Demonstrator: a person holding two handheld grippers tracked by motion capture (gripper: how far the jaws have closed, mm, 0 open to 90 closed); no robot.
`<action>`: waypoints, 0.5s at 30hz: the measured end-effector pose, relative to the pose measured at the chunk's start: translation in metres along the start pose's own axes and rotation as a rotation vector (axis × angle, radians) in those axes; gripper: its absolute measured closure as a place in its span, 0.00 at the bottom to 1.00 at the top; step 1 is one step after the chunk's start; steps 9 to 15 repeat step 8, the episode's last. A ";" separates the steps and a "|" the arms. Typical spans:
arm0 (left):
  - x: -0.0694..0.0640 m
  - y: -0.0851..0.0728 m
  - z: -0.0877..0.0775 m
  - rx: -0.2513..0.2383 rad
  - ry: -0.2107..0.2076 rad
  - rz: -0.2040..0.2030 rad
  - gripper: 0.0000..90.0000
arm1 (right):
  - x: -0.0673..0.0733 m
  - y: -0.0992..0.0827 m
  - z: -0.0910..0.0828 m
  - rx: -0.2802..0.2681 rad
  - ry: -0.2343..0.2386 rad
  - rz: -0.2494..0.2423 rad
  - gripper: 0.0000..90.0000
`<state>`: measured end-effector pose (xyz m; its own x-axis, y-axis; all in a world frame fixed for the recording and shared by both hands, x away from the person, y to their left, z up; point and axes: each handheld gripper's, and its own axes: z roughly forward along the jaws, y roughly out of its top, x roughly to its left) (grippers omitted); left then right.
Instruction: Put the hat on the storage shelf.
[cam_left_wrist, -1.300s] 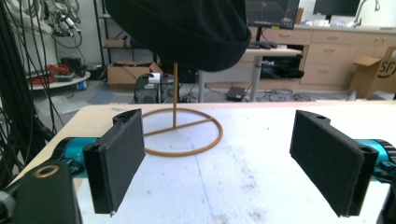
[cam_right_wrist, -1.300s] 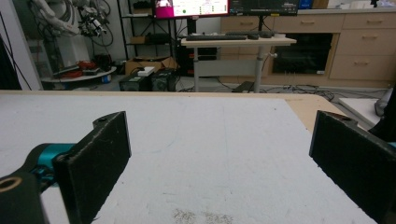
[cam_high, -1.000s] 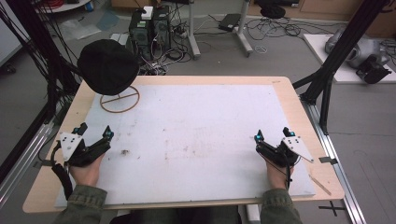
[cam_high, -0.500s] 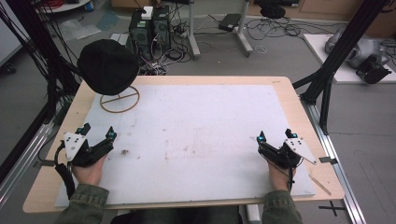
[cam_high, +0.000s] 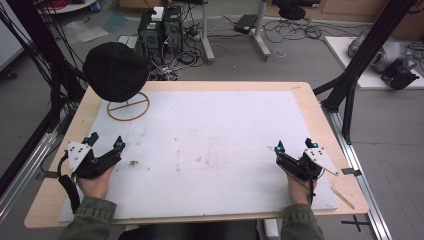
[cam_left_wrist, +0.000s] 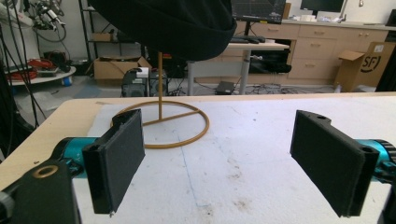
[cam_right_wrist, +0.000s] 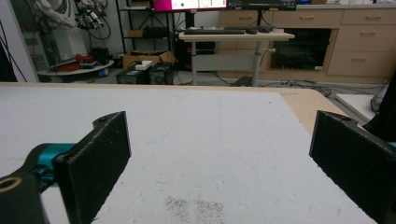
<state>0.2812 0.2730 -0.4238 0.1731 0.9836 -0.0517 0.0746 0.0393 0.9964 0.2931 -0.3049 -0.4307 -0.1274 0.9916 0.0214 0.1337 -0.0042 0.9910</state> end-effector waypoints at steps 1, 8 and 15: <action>0.000 0.000 0.000 0.001 -0.004 -0.004 0.20 | 0.000 0.000 0.000 0.000 0.000 0.003 0.05; -0.001 -0.002 0.001 0.012 -0.021 -0.011 0.20 | 0.000 0.000 0.000 0.003 0.001 0.000 0.05; -0.001 -0.002 0.001 0.012 -0.021 -0.011 0.20 | 0.000 0.000 0.000 0.003 0.001 0.000 0.05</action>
